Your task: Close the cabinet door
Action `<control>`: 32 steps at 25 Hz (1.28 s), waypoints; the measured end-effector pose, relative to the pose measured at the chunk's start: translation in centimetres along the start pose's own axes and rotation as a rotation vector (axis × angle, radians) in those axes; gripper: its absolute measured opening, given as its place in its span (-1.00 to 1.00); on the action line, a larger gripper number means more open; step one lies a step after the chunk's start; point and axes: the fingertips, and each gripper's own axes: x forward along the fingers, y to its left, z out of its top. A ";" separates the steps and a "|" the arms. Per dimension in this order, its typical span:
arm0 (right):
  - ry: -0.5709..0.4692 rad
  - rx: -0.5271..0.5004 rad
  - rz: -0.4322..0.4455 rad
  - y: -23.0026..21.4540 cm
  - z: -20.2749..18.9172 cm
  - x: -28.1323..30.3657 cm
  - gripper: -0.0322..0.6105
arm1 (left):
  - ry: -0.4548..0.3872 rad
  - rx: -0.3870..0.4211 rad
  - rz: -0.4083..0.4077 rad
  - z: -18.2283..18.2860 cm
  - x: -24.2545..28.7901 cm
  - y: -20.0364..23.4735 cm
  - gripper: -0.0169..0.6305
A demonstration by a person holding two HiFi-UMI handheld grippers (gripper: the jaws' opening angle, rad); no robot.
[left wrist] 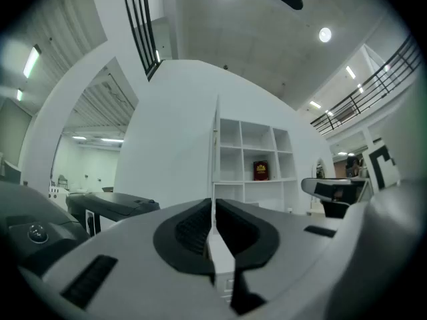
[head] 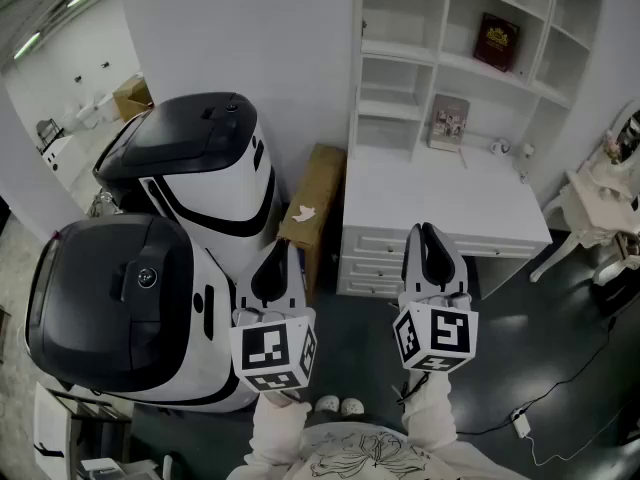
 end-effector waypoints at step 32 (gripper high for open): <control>0.026 0.022 -0.082 2.5 -2.6 3.0 -0.78 | 0.023 -0.015 -0.038 -1.6 3.1 5.2 -0.88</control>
